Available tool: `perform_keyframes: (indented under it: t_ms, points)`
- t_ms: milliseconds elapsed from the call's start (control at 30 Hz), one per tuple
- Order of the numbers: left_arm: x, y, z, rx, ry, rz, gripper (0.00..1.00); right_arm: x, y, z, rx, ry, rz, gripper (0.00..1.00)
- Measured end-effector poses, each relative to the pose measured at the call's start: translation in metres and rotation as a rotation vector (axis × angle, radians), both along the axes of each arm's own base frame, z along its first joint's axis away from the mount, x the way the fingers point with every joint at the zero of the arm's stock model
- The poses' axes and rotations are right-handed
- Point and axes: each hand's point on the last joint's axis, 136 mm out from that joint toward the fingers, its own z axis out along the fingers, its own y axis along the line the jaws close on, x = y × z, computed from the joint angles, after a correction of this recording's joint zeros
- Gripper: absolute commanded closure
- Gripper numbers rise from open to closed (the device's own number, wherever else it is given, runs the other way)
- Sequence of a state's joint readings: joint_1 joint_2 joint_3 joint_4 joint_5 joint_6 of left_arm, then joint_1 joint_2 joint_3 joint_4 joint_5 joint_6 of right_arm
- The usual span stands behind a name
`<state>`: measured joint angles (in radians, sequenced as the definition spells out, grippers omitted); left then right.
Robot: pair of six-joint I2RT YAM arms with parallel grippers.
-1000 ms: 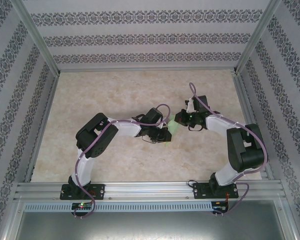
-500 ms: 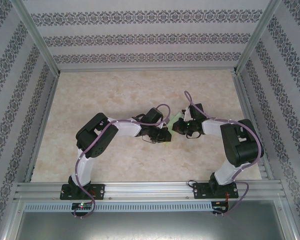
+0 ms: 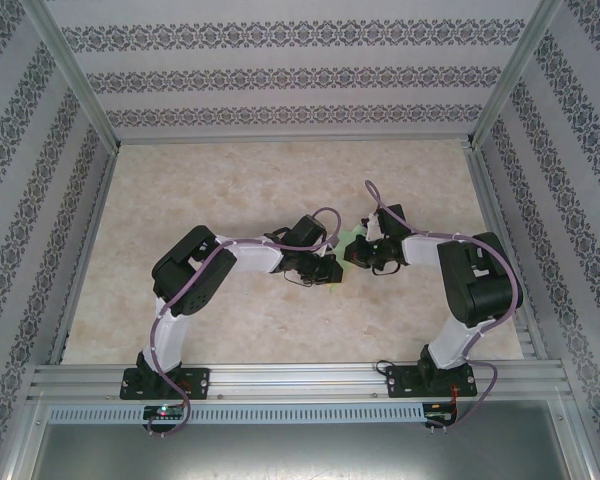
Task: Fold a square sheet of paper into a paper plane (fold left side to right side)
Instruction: Fold the wing for the fifth time at the center of the table.
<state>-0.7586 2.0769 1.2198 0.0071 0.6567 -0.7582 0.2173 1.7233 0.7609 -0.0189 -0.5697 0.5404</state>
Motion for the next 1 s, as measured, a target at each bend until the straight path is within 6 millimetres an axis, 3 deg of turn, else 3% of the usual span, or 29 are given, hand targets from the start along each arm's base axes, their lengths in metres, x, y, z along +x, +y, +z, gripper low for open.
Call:
perform_keyframes:
  t_ms: [767, 1000]
  points:
    - [0.003, -0.001, -0.001, 0.004, -0.014, 0.001, 0.87, 0.035, -0.035, 0.002, -0.048, -0.024, -0.074, 1.00]
    - [0.003, -0.001, -0.001, 0.004, -0.014, 0.001, 0.87, 0.043, -0.037, 0.001, -0.048, -0.015, -0.083, 1.00]
